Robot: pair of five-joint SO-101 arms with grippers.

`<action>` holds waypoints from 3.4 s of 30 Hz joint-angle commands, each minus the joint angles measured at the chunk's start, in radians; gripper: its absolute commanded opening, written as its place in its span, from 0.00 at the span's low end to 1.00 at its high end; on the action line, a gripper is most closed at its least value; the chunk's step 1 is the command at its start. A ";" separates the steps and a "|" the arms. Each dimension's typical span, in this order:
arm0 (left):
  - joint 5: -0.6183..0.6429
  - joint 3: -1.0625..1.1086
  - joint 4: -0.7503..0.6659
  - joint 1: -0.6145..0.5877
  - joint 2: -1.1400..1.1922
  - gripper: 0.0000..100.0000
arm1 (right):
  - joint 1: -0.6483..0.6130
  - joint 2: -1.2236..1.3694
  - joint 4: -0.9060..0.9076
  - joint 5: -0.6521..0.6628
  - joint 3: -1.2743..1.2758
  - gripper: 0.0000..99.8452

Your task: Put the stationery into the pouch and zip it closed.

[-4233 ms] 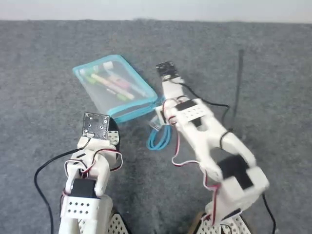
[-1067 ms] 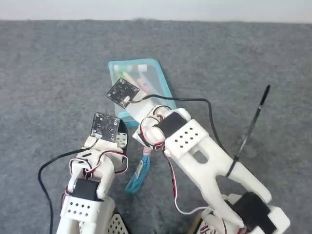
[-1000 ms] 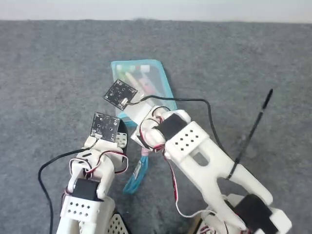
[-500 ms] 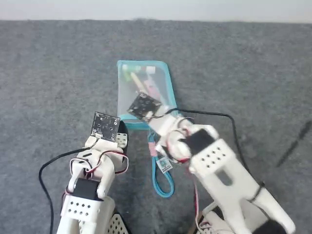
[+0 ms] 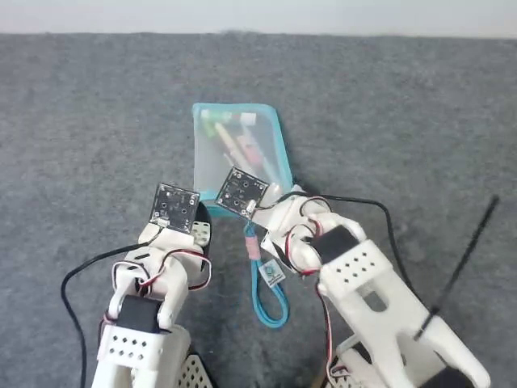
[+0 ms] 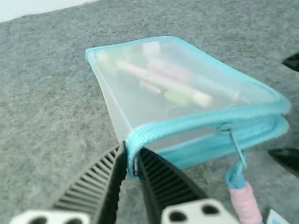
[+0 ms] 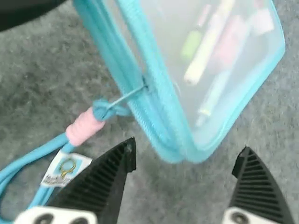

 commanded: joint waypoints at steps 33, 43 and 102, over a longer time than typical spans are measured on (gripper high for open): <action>-0.026 -0.093 0.025 -0.008 -0.017 0.09 | 0.128 0.105 0.099 -0.307 -0.163 0.01; -0.026 -0.136 0.115 -0.009 -0.127 0.10 | 0.131 0.051 0.145 -0.377 -0.178 0.01; -0.058 -0.033 0.164 -0.011 -0.292 0.10 | 0.016 0.444 -0.441 0.061 -0.044 0.21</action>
